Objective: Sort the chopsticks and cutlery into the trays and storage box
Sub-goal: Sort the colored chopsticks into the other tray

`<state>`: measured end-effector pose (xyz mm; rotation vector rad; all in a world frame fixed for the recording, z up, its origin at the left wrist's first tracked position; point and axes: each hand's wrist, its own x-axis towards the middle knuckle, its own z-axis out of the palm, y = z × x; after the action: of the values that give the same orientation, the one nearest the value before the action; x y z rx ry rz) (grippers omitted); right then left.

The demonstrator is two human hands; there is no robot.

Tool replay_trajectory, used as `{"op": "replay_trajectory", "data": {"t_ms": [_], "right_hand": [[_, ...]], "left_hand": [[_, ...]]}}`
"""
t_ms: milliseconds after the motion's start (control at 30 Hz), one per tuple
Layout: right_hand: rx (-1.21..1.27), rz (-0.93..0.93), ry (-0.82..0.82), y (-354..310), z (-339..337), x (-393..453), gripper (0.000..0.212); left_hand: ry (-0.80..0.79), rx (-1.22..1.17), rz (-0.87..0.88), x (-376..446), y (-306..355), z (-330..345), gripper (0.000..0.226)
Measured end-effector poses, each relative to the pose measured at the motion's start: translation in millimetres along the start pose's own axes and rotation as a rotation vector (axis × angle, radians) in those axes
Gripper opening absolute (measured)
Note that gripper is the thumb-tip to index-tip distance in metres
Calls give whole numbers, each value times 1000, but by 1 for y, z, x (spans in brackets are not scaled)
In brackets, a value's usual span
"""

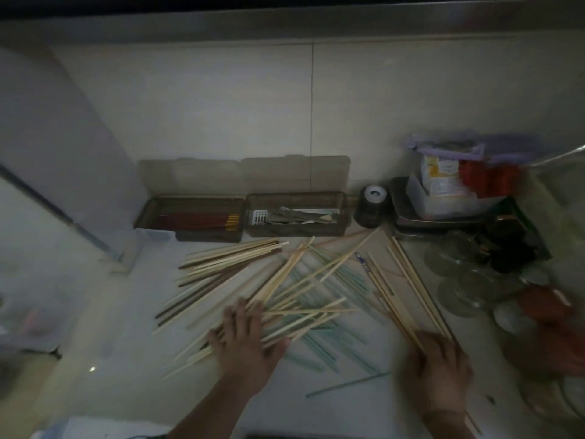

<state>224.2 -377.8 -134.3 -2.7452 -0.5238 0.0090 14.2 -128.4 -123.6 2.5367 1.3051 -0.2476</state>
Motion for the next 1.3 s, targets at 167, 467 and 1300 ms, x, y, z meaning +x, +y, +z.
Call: {"op": "replay_trajectory", "data": {"t_ms": [167,467,1300], "right_hand": [[22,-122,33,-22,-9,-1,54],[-83,-822,-200,-117,36,-64,66],[-199,-703,-220,-218,76,-47,67]], "left_hand": [[32,-17,-2,-1,20,5,84],[185,-5,105,51,-43,-34,85],[205,42,226,90,-93,-32,73]]}}
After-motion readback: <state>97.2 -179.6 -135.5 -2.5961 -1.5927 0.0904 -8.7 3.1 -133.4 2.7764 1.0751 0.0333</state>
